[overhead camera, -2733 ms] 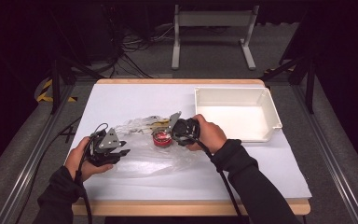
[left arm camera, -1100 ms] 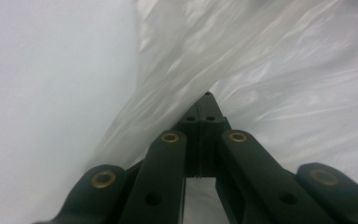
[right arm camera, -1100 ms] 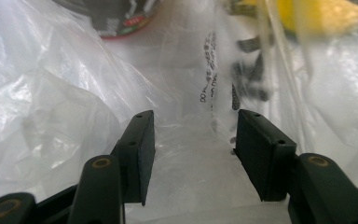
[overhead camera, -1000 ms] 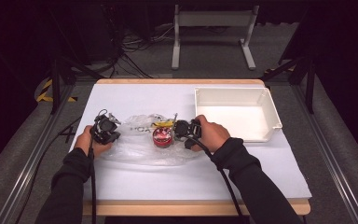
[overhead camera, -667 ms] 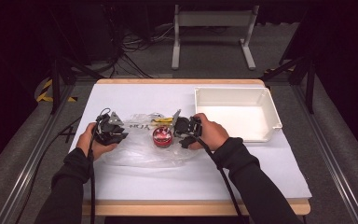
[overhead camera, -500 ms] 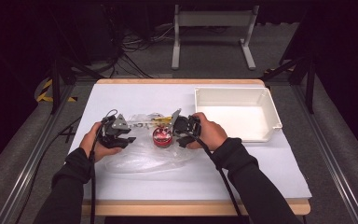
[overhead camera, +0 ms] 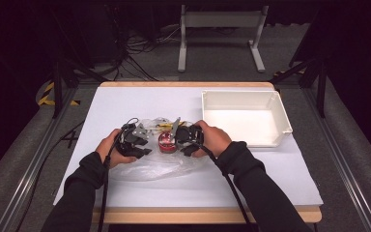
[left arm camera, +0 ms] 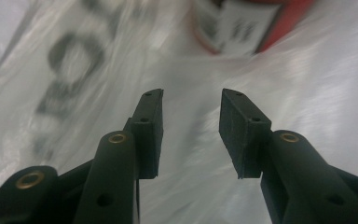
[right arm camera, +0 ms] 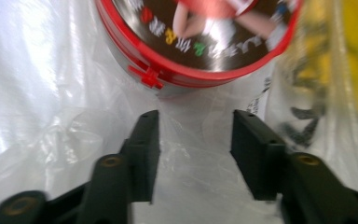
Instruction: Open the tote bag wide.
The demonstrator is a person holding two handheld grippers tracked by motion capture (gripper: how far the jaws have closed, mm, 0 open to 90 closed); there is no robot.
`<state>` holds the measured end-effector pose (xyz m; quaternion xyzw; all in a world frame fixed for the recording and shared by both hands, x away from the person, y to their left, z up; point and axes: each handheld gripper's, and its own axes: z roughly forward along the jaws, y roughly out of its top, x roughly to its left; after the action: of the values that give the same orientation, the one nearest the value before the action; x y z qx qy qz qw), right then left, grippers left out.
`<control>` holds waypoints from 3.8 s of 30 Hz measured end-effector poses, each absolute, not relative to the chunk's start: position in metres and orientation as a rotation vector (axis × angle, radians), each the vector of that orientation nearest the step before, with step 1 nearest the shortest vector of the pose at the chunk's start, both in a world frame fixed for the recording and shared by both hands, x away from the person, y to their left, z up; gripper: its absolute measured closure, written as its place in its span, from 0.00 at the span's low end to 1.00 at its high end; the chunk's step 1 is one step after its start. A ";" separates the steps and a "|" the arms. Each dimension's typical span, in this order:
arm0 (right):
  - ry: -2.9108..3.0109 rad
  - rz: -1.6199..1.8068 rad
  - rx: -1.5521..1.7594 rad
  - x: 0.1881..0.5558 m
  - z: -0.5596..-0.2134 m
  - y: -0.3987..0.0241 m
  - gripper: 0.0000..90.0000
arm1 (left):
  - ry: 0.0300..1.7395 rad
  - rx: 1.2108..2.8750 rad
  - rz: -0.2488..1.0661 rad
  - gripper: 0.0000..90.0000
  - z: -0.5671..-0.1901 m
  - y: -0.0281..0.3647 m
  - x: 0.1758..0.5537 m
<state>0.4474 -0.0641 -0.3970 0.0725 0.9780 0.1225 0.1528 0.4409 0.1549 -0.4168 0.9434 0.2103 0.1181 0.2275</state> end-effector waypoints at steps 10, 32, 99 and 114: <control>2.823 0.105 0.264 0.444 -0.409 -0.071 0.41 | 0.761 2.536 0.259 0.77 -0.429 0.185 0.447; 2.774 0.078 0.254 0.439 -0.406 -0.087 0.43 | 0.899 2.572 0.376 0.79 -0.427 0.236 0.439; 2.652 0.927 0.396 0.442 -0.358 -0.087 0.34 | 0.669 2.054 0.619 0.13 -0.374 0.203 0.359; 2.744 0.871 0.380 0.443 -0.370 -0.063 0.27 | 0.729 2.026 0.542 0.09 -0.446 0.230 0.313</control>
<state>0.4426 -0.0629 -0.3701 0.1301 0.9382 0.2978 0.1188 0.3134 0.2302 -0.4463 0.8174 0.2939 0.2188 0.4445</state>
